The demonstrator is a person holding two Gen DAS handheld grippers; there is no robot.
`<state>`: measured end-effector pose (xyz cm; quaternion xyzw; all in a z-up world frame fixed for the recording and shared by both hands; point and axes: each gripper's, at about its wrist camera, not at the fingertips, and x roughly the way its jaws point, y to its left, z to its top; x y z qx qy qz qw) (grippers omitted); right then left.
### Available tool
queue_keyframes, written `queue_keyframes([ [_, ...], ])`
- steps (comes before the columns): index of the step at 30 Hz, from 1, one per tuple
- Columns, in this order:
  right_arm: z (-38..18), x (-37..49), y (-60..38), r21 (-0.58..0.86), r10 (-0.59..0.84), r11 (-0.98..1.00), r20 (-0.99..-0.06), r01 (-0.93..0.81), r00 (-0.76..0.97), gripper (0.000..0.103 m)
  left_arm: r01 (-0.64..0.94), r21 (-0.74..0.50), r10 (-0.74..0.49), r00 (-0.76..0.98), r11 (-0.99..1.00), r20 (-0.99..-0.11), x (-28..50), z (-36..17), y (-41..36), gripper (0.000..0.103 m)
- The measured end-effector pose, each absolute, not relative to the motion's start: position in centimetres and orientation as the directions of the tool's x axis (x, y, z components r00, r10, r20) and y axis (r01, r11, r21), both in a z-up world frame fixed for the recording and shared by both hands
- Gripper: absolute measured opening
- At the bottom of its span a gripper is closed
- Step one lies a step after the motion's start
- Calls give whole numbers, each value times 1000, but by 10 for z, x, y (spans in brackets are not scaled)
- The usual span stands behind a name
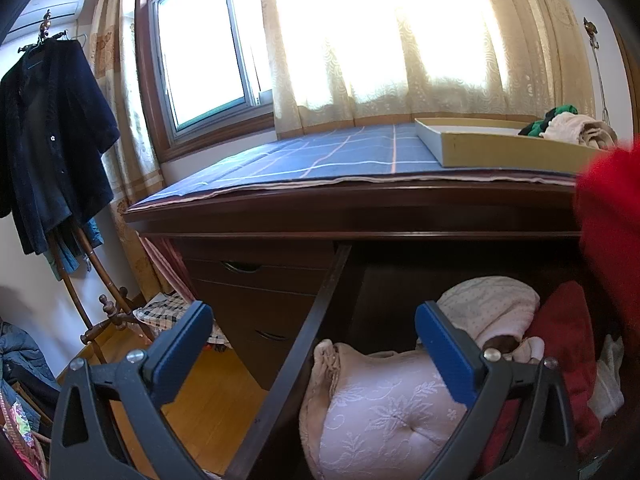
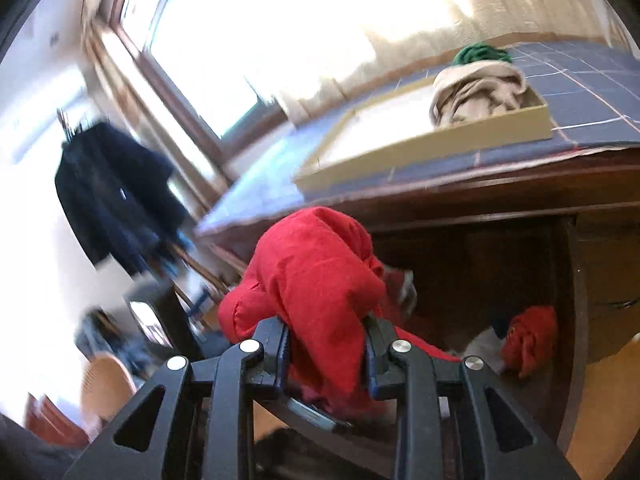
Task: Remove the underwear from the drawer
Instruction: 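Close the right gripper on the red garment and lift it, then carry the red garment into the yellow tray and release it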
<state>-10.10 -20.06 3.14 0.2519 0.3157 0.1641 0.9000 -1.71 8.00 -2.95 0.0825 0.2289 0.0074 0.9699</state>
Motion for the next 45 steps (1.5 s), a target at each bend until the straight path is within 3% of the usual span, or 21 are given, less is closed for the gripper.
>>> queue_keyframes([
  [11, 80, -88, -245, 617, 378, 783, -377, -76, 845, 31, 21, 171, 57, 898, 985, -437, -16, -28, 79, 103],
  [19, 96, -37, -262, 655, 314, 756, -360, -2, 878, 31, 15, 181, 64, 903, 983, -425, -16, -26, 79, 103],
  [25, 96, 21, -262, 603, 267, 797, -399, 32, 877, 31, 18, 189, 64, 907, 982, -417, -17, -28, 79, 103],
  [31, 77, 78, -250, 485, 170, 867, -496, 110, 851, 31, 19, 194, 63, 910, 981, -410, -17, -29, 78, 103],
  [37, 45, 107, -247, 483, 157, 859, -563, 169, 812, 29, 21, 196, 62, 911, 980, -407, -17, -30, 77, 103],
  [45, 42, 123, -238, 379, 53, 892, -626, 244, 778, 31, 23, 196, 60, 912, 980, -406, -19, -31, 77, 103],
])
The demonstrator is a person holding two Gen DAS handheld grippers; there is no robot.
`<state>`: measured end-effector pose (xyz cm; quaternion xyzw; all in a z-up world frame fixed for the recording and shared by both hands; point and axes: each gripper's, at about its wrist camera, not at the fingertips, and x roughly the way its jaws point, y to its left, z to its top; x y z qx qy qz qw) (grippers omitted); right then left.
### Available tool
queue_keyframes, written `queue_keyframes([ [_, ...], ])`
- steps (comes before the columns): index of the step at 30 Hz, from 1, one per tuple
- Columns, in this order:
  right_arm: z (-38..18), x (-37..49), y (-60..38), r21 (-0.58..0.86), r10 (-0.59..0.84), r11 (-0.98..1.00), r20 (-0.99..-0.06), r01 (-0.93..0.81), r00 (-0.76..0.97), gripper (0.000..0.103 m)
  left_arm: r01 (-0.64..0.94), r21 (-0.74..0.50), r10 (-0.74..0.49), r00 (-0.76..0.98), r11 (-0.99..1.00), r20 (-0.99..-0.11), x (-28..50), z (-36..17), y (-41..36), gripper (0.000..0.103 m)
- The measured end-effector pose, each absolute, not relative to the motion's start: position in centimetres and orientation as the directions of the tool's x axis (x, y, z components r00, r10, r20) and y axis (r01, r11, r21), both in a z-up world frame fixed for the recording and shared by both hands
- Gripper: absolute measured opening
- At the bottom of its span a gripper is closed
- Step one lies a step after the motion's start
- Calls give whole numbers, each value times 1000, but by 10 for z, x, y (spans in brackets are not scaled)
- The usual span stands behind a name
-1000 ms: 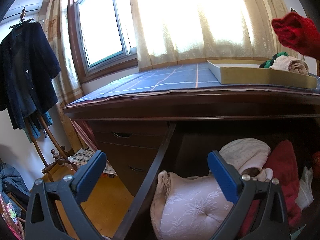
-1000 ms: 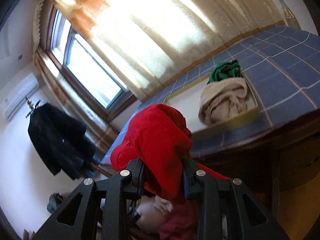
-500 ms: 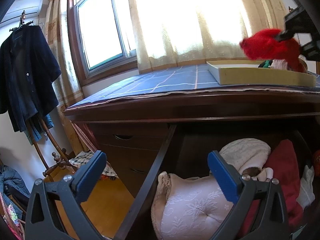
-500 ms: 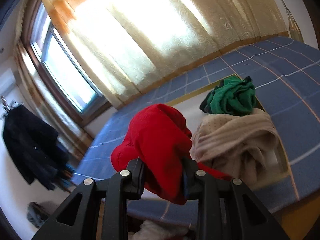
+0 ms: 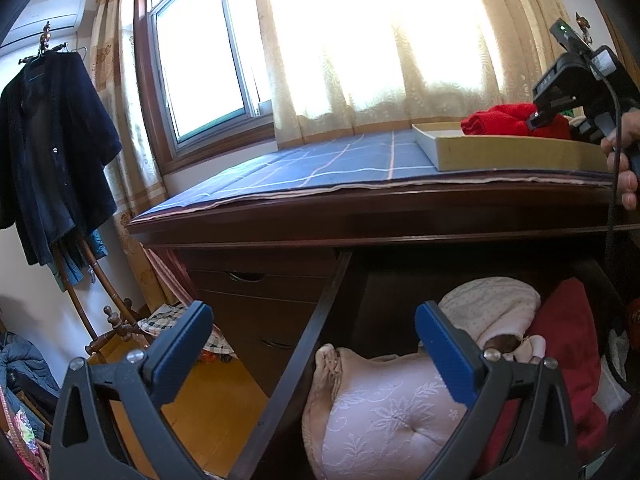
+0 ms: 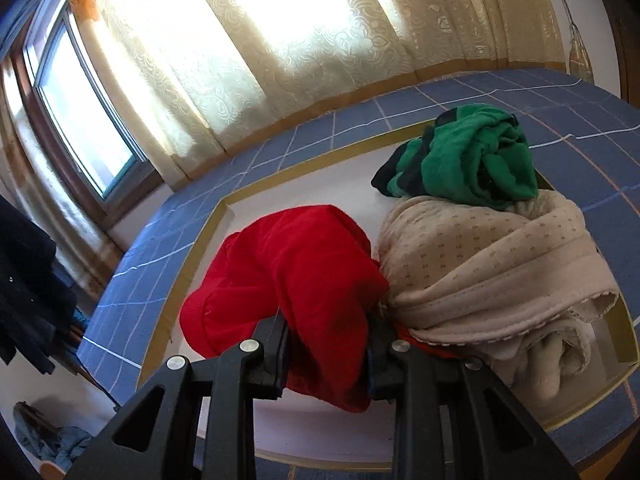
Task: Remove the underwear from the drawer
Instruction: 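Carry the red garment into the yellow tray and release it, then lower the open right gripper back into the drawer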
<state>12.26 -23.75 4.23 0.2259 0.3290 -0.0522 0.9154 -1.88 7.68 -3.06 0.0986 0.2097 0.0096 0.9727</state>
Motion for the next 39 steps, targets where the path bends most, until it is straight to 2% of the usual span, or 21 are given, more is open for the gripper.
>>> queue_keyframes([
  [5, 48, 125, -229, 312, 49, 924, -673, 223, 738, 45, 22, 196, 61, 912, 980, -405, -19, -30, 77, 103],
  [8, 53, 116, -231, 351, 92, 913, -674, 208, 733, 53, 21, 199, 62, 913, 980, -402, -20, -31, 77, 103],
  [13, 63, 85, -230, 373, 95, 907, -634, 196, 767, 59, 19, 200, 64, 913, 980, -402, -20, -31, 77, 103],
  [16, 69, 53, -230, 377, 74, 909, -571, 181, 818, 60, 16, 203, 68, 914, 979, -400, -21, -30, 77, 103],
  [18, 70, 32, -229, 376, 59, 910, -532, 173, 845, 67, 15, 205, 70, 915, 979, -398, -21, -30, 77, 103],
  [20, 68, 8, -229, 375, 39, 912, -486, 168, 873, 69, 14, 204, 70, 915, 979, -398, -21, -30, 77, 103],
  [22, 58, -16, -228, 362, 19, 916, -462, 170, 886, 70, 11, 206, 73, 916, 978, -395, -21, -31, 77, 103],
  [27, 33, -54, -230, 377, 19, 908, -471, 182, 882, 70, 9, 214, 76, 918, 977, -389, -21, -32, 76, 103],
  [39, -5, -97, -205, 263, 3, 952, -516, 155, 856, 70, 7, 225, 80, 924, 974, -375, -25, -33, 76, 103],
])
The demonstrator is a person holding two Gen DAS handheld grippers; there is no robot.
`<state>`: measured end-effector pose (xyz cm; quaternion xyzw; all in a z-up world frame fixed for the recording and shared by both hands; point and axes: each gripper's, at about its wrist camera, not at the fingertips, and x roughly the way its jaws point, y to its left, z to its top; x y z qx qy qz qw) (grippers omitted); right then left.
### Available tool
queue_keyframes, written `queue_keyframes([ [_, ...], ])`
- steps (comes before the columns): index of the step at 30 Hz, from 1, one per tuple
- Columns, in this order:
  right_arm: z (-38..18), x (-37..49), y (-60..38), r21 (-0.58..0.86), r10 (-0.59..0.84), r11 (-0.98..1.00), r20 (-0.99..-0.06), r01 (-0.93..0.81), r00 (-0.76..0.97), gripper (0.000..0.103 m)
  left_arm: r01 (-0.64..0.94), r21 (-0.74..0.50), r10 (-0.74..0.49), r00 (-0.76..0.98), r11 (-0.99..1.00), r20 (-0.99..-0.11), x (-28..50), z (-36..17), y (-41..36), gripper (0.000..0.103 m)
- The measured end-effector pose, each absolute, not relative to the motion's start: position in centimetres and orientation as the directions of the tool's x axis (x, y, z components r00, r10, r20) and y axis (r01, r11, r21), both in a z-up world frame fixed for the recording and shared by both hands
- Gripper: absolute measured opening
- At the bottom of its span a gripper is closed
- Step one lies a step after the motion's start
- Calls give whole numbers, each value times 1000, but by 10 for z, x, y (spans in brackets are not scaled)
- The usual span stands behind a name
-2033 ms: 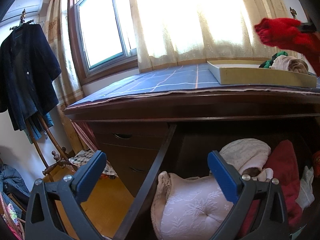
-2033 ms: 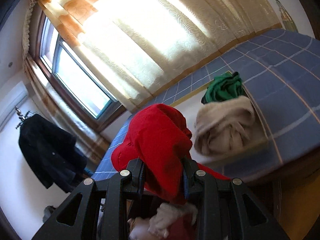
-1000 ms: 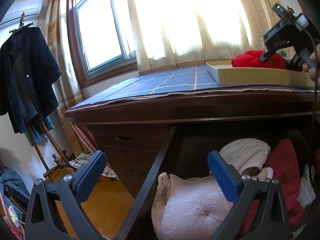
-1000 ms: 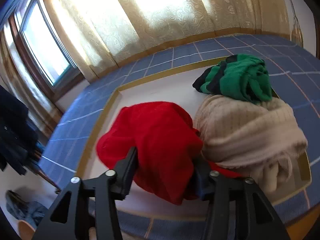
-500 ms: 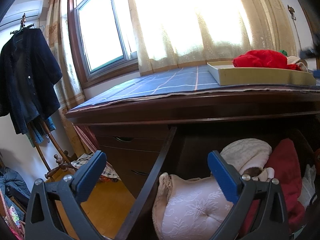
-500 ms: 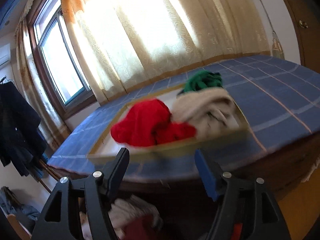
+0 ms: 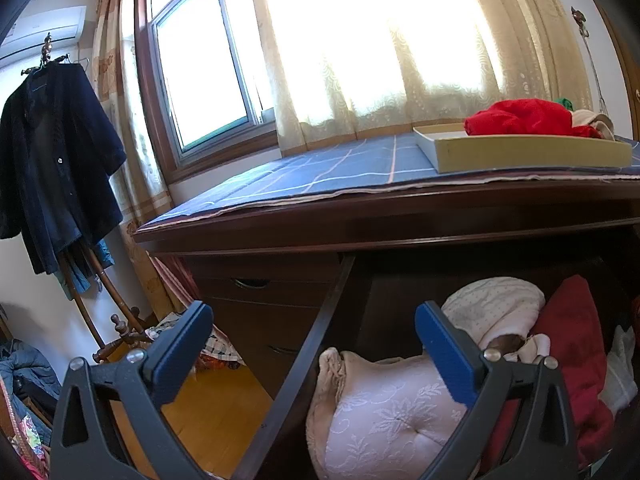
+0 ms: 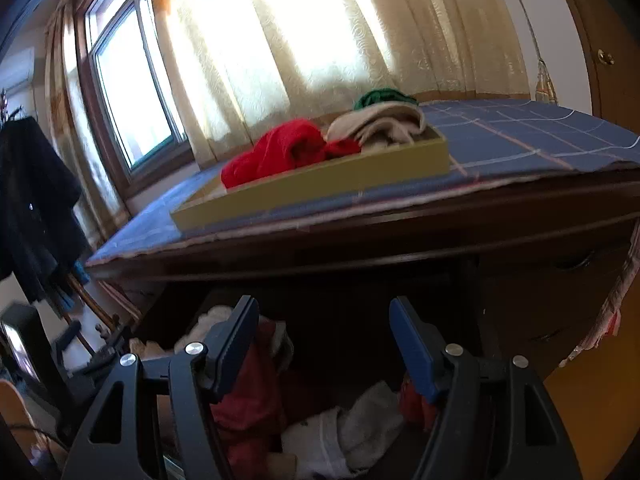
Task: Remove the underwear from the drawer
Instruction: 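Lower the open right gripper back into the drawer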
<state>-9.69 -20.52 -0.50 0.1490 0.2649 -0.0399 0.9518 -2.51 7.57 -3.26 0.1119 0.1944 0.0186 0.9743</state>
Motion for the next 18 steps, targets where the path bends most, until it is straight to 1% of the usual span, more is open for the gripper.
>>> queue_keyframes([
  [3, -19, -93, -202, 259, 23, 954, -557, 148, 830, 70, 9, 226, 79, 923, 974, -376, -26, -33, 75, 103],
  [7, -28, -93, -194, 234, 38, 965, -577, 121, 816, 70, 10, 232, 79, 926, 973, -369, -27, -32, 74, 103],
  [11, -32, -96, -194, 242, 55, 964, -588, 111, 807, 70, 12, 230, 75, 928, 973, -365, -27, -30, 75, 103],
  [18, -44, -97, -178, 281, 156, 959, -656, 47, 739, 70, 11, 231, 76, 928, 973, -366, -26, -31, 76, 103],
])
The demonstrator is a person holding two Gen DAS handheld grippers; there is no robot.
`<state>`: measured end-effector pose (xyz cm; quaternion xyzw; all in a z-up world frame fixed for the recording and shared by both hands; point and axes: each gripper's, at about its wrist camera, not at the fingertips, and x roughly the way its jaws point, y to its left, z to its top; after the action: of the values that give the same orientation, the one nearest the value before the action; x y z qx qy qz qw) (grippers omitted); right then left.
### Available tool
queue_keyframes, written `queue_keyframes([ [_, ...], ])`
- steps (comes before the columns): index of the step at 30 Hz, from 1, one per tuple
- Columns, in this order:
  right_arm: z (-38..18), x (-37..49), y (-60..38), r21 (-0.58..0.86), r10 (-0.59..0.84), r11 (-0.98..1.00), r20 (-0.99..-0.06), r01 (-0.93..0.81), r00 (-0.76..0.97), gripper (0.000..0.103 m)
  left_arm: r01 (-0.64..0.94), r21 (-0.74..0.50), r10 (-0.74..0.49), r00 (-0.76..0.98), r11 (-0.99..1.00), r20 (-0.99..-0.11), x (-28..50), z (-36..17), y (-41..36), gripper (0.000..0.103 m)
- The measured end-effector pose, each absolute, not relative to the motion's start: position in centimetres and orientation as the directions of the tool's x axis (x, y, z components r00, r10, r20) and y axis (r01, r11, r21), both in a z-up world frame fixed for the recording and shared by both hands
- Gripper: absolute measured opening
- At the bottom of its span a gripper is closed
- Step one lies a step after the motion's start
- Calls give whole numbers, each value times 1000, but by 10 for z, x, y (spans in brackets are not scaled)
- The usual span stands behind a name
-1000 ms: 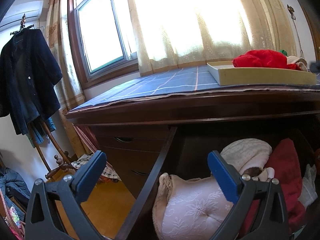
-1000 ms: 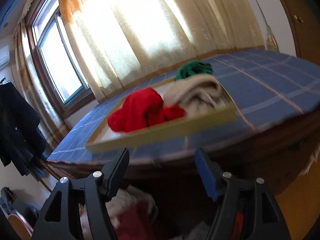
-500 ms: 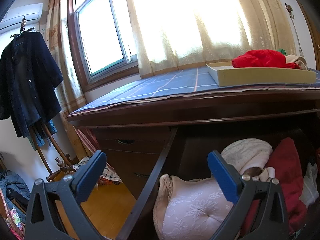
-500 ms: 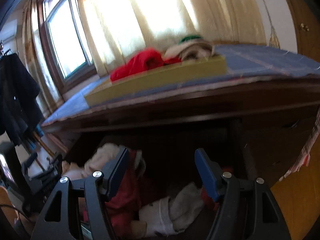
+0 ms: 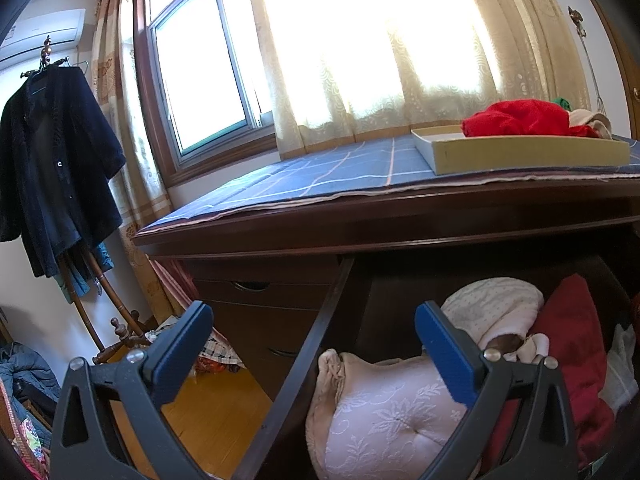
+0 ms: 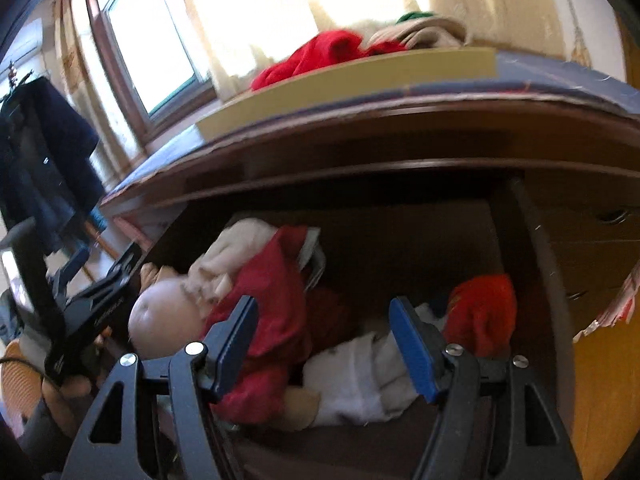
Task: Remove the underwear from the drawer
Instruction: 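Lower the open right gripper back into the drawer, then close the right gripper on the dark red garment and lift it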
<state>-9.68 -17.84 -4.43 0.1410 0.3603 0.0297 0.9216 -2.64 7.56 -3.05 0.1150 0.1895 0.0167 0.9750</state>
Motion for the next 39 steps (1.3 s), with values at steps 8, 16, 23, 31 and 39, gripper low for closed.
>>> queue_keyframes([
  [8, -54, -92, -166, 276, 186, 961, -710, 26, 679, 70, 14, 232, 73, 929, 973, -363, -26, -30, 75, 103],
  [16, -44, -59, -166, 413, 351, 911, -761, -11, 546, 70, 13, 234, 75, 930, 972, -360, -25, -31, 74, 103],
  [23, -63, -6, -155, 448, 416, 894, -816, -17, 401, 70, 12, 235, 75, 931, 972, -358, -25, -31, 73, 103],
  [31, -78, 13, -105, 223, 242, 970, -925, -98, 294, 70, 13, 236, 74, 931, 972, -357, -25, -31, 72, 103],
  [39, -86, 15, -66, 54, 106, 976, -963, -211, 246, 89, 13, 235, 74, 931, 972, -359, -25, -30, 71, 103],
])
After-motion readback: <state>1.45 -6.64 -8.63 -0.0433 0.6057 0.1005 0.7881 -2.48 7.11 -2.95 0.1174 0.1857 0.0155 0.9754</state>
